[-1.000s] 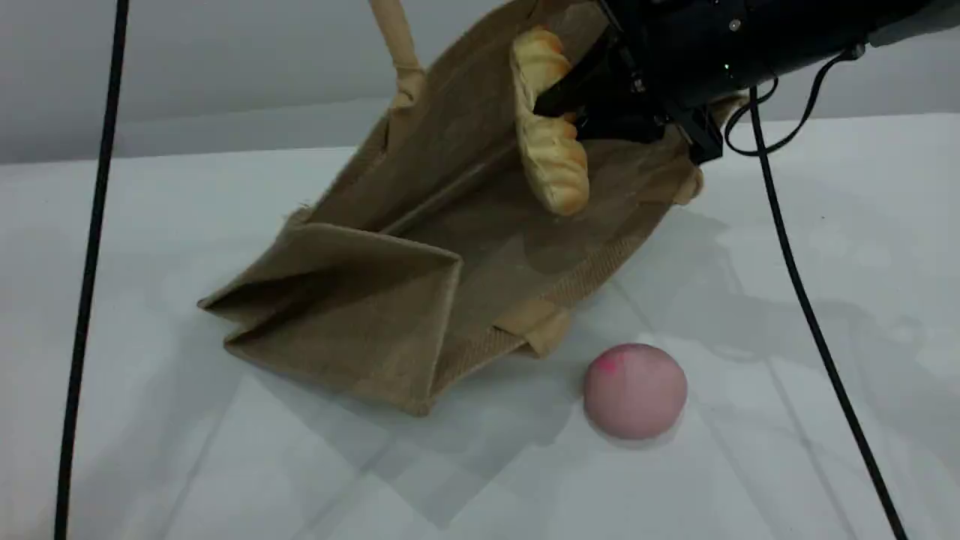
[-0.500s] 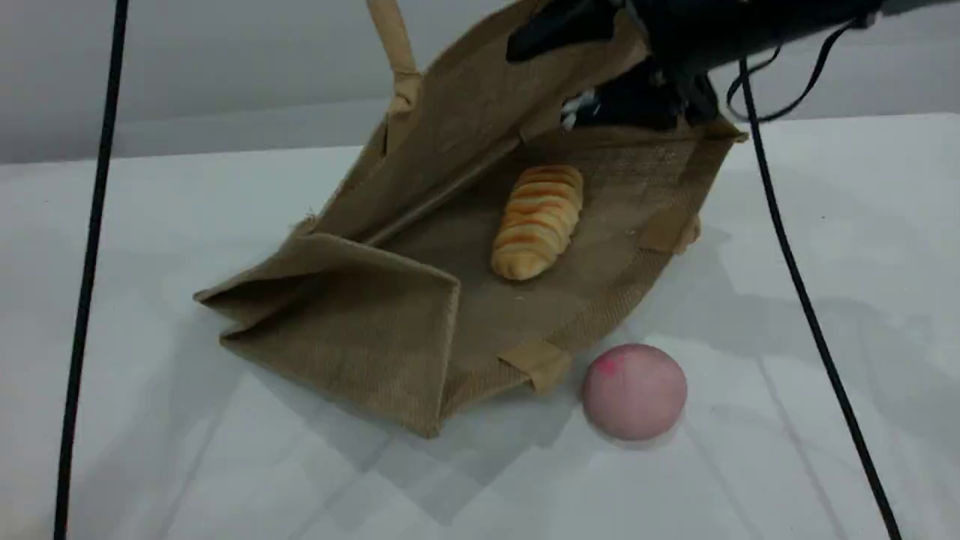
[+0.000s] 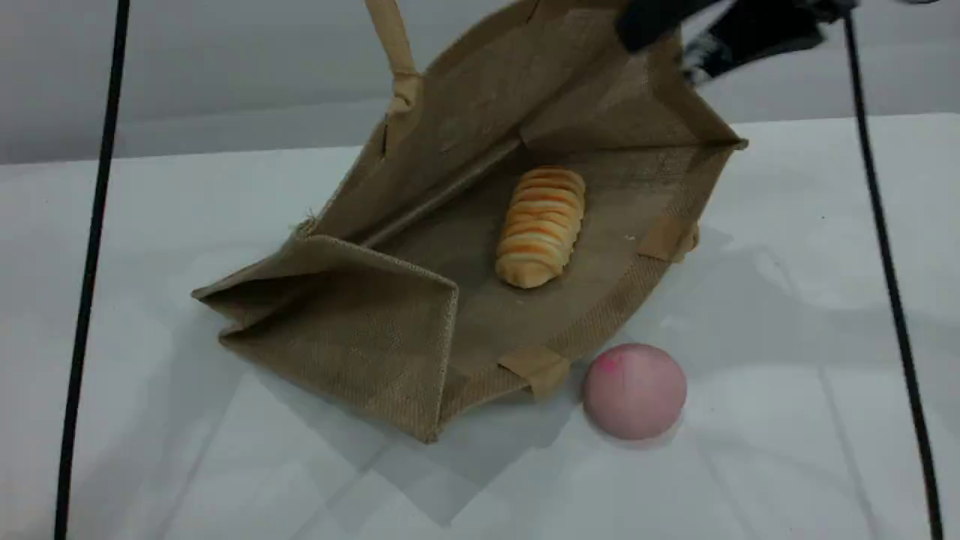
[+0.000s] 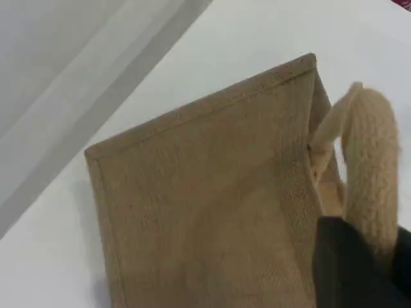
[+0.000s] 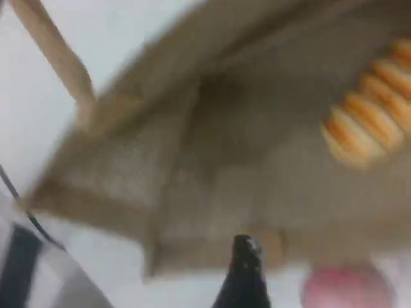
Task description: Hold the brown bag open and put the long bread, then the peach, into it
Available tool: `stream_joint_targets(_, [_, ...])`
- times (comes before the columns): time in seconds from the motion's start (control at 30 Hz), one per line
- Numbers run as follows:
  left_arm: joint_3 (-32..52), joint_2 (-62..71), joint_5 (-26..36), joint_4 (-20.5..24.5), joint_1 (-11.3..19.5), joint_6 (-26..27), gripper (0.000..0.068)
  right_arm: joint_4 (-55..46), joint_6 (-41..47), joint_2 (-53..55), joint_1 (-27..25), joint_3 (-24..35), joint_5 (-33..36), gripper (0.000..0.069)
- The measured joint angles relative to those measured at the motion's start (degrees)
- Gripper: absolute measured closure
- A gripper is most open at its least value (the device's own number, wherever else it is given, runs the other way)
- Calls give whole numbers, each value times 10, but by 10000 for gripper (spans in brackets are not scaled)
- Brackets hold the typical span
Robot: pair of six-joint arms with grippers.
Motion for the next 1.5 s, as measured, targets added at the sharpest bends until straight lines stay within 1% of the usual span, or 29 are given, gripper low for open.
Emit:
stream_joint_targets(0.17, [0, 0, 0, 0, 0, 0, 589, -146, 91, -4, 0, 1, 31, 162])
stream_joint_targets(0.27, [0, 0, 0, 0, 0, 1, 589, -195, 135, -4, 7, 1, 38, 162])
stream_joint_targets(0.4, [0, 0, 0, 0, 0, 1, 589, -231, 156, 4, 31, 2, 35, 162])
stream_joint_targets(0.67, [0, 0, 0, 0, 0, 1, 589, -241, 167, 49, 97, 2, 25, 162])
stream_joint_targets(0.8, [0, 0, 0, 0, 0, 1, 589, -241, 167, 73, 118, 2, 16, 162])
stream_joint_targets(0.9, [0, 0, 0, 0, 0, 1, 589, -241, 169, 95, 125, 2, 5, 162])
stream_joint_targets(1.1, [0, 0, 0, 0, 0, 1, 589, -239, 169, 117, 126, 2, -43, 162])
stream_joint_targets(1.2, [0, 0, 0, 0, 0, 1, 589, -238, 169, 135, 129, 2, -46, 162])
stream_joint_targets(1.5, [0, 0, 0, 0, 0, 1, 589, -236, 169, 178, 142, 2, -98, 162])
